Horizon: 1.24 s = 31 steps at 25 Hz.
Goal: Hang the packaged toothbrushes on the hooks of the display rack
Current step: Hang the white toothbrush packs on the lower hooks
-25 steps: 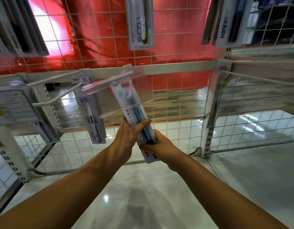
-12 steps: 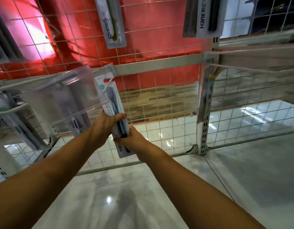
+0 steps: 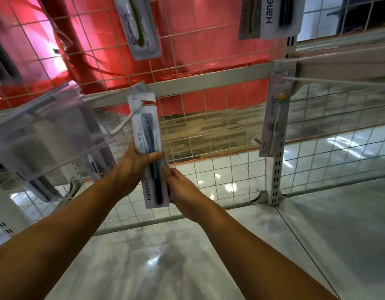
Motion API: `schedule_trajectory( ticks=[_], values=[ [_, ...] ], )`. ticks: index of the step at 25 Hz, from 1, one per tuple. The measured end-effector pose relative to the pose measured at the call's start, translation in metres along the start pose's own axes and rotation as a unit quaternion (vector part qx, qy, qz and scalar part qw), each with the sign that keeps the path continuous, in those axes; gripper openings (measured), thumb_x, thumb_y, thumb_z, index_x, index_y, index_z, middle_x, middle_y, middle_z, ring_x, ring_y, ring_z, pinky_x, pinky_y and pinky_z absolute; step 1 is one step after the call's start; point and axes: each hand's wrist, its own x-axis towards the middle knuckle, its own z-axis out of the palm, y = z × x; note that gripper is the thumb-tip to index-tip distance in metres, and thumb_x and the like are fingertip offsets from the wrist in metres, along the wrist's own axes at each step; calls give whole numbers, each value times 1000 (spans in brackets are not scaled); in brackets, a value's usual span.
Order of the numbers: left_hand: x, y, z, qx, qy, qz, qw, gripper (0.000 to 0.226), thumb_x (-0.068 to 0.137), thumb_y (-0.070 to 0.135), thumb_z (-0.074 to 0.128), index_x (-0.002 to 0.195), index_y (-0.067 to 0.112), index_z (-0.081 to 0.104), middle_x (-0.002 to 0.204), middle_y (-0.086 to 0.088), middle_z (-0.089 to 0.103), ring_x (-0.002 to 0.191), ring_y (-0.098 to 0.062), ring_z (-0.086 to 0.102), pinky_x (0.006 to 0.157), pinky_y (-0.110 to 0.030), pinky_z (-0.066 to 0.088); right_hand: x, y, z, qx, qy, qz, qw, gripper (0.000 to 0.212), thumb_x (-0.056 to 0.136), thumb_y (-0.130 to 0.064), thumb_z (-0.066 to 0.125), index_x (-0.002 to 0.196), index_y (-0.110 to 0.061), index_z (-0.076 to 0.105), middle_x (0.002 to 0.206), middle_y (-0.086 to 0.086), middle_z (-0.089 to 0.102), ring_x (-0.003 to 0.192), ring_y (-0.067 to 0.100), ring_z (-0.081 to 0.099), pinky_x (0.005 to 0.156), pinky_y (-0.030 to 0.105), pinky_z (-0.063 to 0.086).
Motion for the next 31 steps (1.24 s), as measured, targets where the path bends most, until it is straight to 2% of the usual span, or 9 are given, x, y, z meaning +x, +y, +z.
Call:
schedule_trajectory(
  ticks=[4, 7, 10, 15, 18, 20, 23, 26, 31],
  values=[
    [9, -1, 21, -59, 6, -25, 998, 56, 63, 18, 70, 113, 8, 48, 92, -7, 59, 86, -20, 62, 66, -26, 56, 9, 7, -10, 11, 99, 32, 995, 41, 99, -44, 30, 124, -20, 51, 120, 13, 61, 108, 26, 59, 98, 42, 48],
    [11, -5, 26, -84, 7, -75, 994, 49, 80, 15, 68, 122, 7, 44, 104, -10, 56, 98, -24, 59, 67, -25, 55, 8, 6, -15, 27, 121, 44, 991, 39, 101, -41, 27, 125, -17, 47, 117, 12, 59, 103, 24, 57, 93, 37, 50],
    [10, -11, 25, -76, 32, -121, 989, 45, 87, 22, 59, 126, 8, 43, 114, -14, 54, 111, -32, 54, 76, -32, 52, 2, 15, -16, 44, 148, 75, 985, 40, 100, -41, 30, 132, -18, 38, 126, 9, 50, 105, 19, 50, 92, 35, 49],
    [0, -24, 13, -81, 54, -169, 981, 64, 81, 26, 65, 136, 17, 35, 118, -7, 52, 122, -32, 45, 96, -46, 41, -18, 27, -18, 44, 184, 119, 975, 42, 98, -40, 38, 134, -17, 38, 135, 8, 44, 111, 23, 49, 88, 34, 49],
    [-20, -29, -2, -57, 33, -192, 979, 75, 83, 25, 64, 145, 20, 21, 143, -10, 36, 136, -32, 29, 110, -47, 24, -36, 29, -13, 35, 190, 121, 974, 37, 99, -33, 41, 131, -14, 40, 132, 9, 47, 115, 24, 50, 90, 34, 48],
    [-41, -28, -14, -41, 29, -221, 974, 77, 85, 25, 64, 147, 21, 19, 151, -12, 27, 140, -32, 23, 112, -47, 21, -45, 32, -6, 24, 191, 129, 973, 33, 98, -28, 43, 127, -13, 43, 128, 9, 50, 110, 23, 52, 88, 33, 48],
    [-82, -22, -52, 22, -22, -241, 970, 70, 84, 28, 65, 143, 23, 28, 147, -6, 35, 131, -24, 35, 104, -39, 31, -52, 39, 21, -2, 182, 148, 972, 24, 98, -23, 45, 119, -12, 47, 118, 9, 53, 104, 22, 53, 87, 33, 48],
    [-124, -8, -106, 122, -55, -232, 963, 42, 85, 32, 64, 124, 30, 47, 124, 7, 55, 113, -13, 50, 96, -32, 39, -48, 42, 65, -60, 152, 152, 975, 15, 97, -21, 47, 109, -13, 50, 115, 9, 56, 100, 21, 55, 88, 35, 48],
    [-165, -1, -191, 237, 61, -180, 953, 17, 87, 24, 65, 103, 24, 61, 105, 2, 68, 90, -6, 61, 72, -17, 46, -29, 45, 146, -169, 100, 136, 971, 9, 95, -18, 50, 103, -14, 53, 112, 10, 61, 92, 20, 57, 72, 27, 47]
  ],
)
